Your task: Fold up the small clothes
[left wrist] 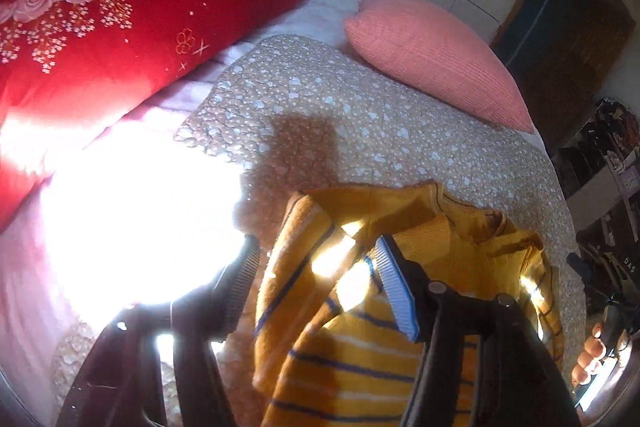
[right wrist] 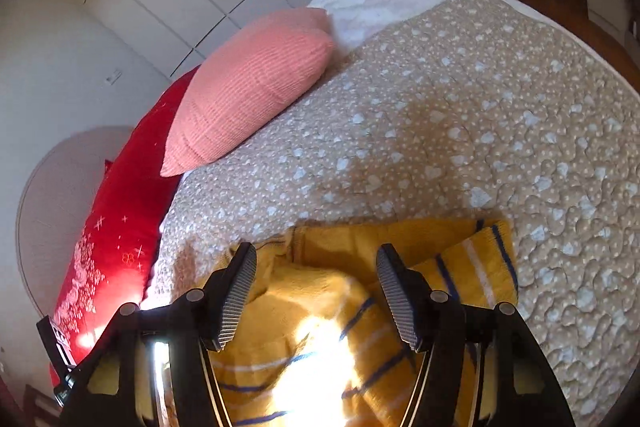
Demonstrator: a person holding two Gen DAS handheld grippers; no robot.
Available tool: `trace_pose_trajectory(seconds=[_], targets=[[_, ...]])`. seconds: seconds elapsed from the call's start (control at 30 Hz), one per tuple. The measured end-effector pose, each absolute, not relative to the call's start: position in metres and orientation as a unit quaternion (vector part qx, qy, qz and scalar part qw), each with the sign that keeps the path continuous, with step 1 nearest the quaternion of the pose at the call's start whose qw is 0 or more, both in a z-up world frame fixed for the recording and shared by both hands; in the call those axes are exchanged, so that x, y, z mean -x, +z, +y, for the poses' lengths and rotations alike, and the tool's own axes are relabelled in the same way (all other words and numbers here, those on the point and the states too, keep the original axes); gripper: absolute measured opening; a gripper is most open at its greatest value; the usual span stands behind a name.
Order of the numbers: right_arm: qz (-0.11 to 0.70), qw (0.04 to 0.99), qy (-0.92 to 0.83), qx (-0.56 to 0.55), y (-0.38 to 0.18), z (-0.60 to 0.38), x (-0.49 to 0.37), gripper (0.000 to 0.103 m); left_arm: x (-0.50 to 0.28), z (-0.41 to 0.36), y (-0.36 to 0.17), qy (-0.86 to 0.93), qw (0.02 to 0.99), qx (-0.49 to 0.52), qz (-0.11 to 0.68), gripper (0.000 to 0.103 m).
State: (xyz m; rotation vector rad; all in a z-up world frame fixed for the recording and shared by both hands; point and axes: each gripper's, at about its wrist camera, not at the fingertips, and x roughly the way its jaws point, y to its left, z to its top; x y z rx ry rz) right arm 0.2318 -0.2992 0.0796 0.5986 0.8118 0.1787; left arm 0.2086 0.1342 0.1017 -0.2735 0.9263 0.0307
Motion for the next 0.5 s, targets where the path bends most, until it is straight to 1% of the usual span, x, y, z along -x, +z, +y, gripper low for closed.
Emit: trace_pose_trajectory(seconds=[0.03, 0.07, 0.1, 0.13, 0.17, 0.23, 0.33, 0.4, 0.5], targets=[[0.391, 0.875, 0.1, -0.266, 0.087, -0.284, -0.226, 0.067, -0.195, 0.136, 0.105, 0.025, 0.891, 0.122, 0.436, 0.072], [0.395, 0.878, 0.113, -0.246, 0.091, -0.269, -0.222, 0.065, -0.182, 0.138, 0.106, 0.036, 0.897, 0.115, 0.426, 0.075], [0.401, 0.879, 0.13, -0.224, 0.095, -0.249, -0.219, 0.06, -0.17, 0.14, 0.105, 0.048, 0.901, 0.112, 0.417, 0.078], [0.41, 0.878, 0.148, -0.2, 0.095, -0.228, -0.217, 0.042, -0.16, 0.143, 0.102, 0.06, 0.903, 0.113, 0.41, 0.079], [0.422, 0.873, 0.165, -0.179, 0.092, -0.206, -0.218, 0.029, -0.152, 0.146, 0.097, 0.066, 0.904, 0.121, 0.406, 0.079], [0.451, 0.859, 0.192, -0.148, 0.08, -0.164, -0.221, 0.022, -0.141, 0.149, 0.085, 0.061, 0.903, 0.138, 0.402, 0.079], [0.478, 0.848, 0.202, -0.109, 0.055, -0.113, -0.228, 0.021, -0.129, 0.147, 0.072, 0.052, 0.911, 0.131, 0.388, 0.079], [0.493, 0.846, 0.192, -0.061, 0.036, -0.08, -0.236, 0.021, -0.119, 0.146, 0.068, 0.05, 0.92, 0.118, 0.37, 0.079], [0.492, 0.854, 0.17, -0.003, 0.021, -0.046, -0.251, 0.021, -0.104, 0.158, 0.063, 0.049, 0.931, 0.123, 0.339, 0.079]])
